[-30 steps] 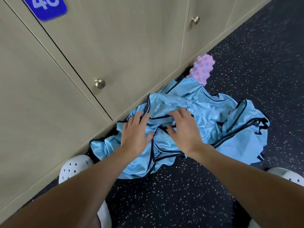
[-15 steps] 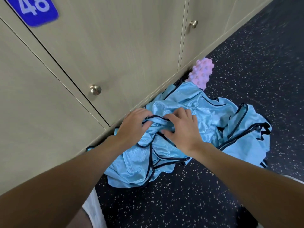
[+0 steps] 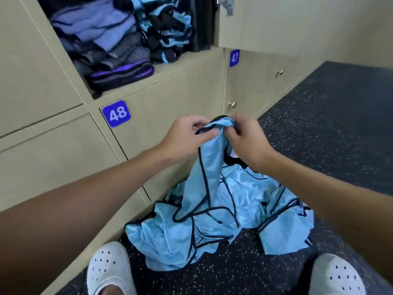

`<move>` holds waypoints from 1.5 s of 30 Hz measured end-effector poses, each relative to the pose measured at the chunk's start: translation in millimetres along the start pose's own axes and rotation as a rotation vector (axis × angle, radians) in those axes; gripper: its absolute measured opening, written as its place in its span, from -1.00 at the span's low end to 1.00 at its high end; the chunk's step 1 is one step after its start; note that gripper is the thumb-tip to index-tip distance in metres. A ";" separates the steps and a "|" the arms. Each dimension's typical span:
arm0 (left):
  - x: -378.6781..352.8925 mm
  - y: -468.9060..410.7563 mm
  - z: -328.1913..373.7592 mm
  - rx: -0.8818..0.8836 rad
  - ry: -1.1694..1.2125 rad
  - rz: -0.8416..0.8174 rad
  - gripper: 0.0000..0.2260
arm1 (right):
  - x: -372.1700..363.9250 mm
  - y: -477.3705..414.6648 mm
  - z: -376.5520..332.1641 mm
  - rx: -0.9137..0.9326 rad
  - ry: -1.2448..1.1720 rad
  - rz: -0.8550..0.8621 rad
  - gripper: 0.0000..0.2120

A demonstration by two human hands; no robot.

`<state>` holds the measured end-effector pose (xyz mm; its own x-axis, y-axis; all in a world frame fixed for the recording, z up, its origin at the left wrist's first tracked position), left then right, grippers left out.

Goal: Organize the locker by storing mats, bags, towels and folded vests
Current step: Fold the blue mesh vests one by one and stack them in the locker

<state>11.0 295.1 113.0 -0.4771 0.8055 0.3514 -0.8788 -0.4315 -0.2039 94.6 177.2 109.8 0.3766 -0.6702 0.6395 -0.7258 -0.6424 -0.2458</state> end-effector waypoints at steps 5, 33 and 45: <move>15.5 -0.9 89.7 0.042 0.246 -0.014 -0.90 | 86.1 -3.4 -75.6 0.085 -0.006 0.041 -0.85; 46.7 63.7 161.0 0.156 0.224 -0.011 -0.76 | 166.8 31.8 -126.4 -0.031 -0.215 0.177 -0.62; 42.6 60.3 191.2 -0.057 0.312 0.077 -0.85 | 132.6 39.7 -142.2 0.066 -0.240 -0.015 -0.74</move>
<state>-64.7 225.8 290.4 -0.5077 0.8607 0.0379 -0.8338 -0.4798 -0.2730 33.9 115.7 288.4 0.5190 -0.7244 0.4538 -0.6826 -0.6707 -0.2900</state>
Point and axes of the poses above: each hand's wrist, its own y-axis away from the middle knuckle, its own x-axis out of the back of the hand, z = x × y, the point moved 9 cm from there along -y, towards the middle knuckle, and after that the axes turned 9 degrees about y, right-handed, at the moved point
